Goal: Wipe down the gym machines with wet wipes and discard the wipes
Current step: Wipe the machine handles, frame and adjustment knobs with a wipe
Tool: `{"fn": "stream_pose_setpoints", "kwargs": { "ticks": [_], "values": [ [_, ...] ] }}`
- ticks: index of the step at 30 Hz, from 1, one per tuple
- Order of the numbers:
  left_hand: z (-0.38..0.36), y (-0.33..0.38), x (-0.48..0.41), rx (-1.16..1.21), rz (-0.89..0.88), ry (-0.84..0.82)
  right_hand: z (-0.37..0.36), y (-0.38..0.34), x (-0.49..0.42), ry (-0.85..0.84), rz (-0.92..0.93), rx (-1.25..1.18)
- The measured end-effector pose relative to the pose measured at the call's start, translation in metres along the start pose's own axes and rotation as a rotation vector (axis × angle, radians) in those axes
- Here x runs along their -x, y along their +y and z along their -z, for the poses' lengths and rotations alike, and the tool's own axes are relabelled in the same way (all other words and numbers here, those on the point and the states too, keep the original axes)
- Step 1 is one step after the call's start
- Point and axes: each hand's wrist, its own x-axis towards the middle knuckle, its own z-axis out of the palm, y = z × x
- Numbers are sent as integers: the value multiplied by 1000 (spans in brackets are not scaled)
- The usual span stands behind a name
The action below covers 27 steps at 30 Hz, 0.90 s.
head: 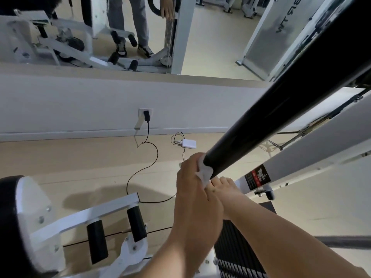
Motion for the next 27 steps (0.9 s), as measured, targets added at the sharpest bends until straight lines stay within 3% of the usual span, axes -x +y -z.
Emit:
{"fn": "stream_pose_setpoints", "kwargs": {
  "ticks": [2, 7, 10, 14, 19, 27],
  "values": [
    [0, -14, 4, -105, -59, 44, -1, 0, 1, 11, -8, -28],
    [9, -53, -8, 114, 308, -15, -1, 0, 4, 59, -16, -80],
    [6, -28, -2, 161, 230, -12, -2, 1, 3, 47, -16, -85],
    [4, -18, 10, 55, 86, 45, -1, -1, 4, 59, -14, -79],
    [9, -54, -6, 80, 284, -4, -1, 0, 5, 69, -16, -95],
    [5, -32, 7, 113, 255, 87, 1, -2, 8, 66, -22, -109]
  ]
}}
